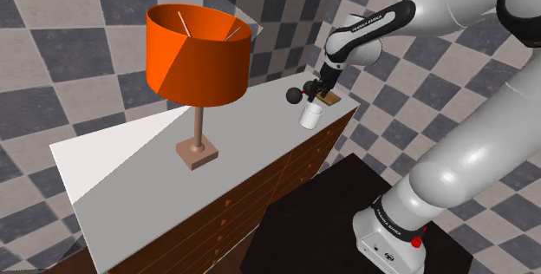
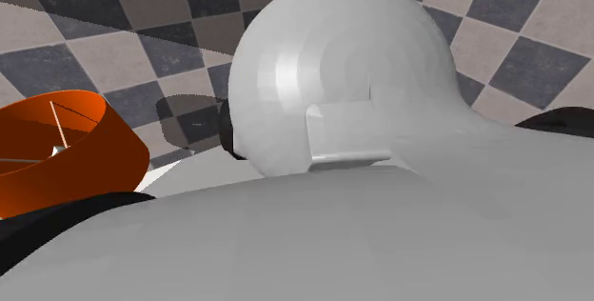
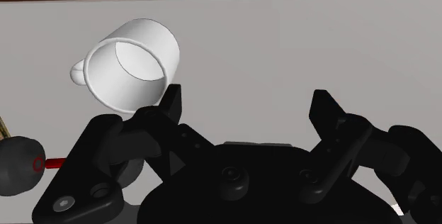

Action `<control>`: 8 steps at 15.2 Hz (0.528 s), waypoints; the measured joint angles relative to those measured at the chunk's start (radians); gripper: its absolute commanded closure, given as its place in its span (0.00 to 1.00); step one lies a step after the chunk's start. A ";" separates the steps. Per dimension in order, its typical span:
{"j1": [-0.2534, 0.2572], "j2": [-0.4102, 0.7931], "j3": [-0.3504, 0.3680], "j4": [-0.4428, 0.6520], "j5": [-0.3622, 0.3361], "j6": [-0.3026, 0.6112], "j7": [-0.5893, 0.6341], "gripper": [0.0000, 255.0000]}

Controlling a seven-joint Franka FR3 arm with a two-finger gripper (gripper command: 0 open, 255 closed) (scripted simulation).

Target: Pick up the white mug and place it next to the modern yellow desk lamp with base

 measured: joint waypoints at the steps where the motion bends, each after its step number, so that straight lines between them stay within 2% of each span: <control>1: -0.004 0.037 -0.004 0.016 0.010 0.020 -0.015 0.00; 8: -0.056 0.305 -0.008 0.167 0.096 0.130 -0.131 0.00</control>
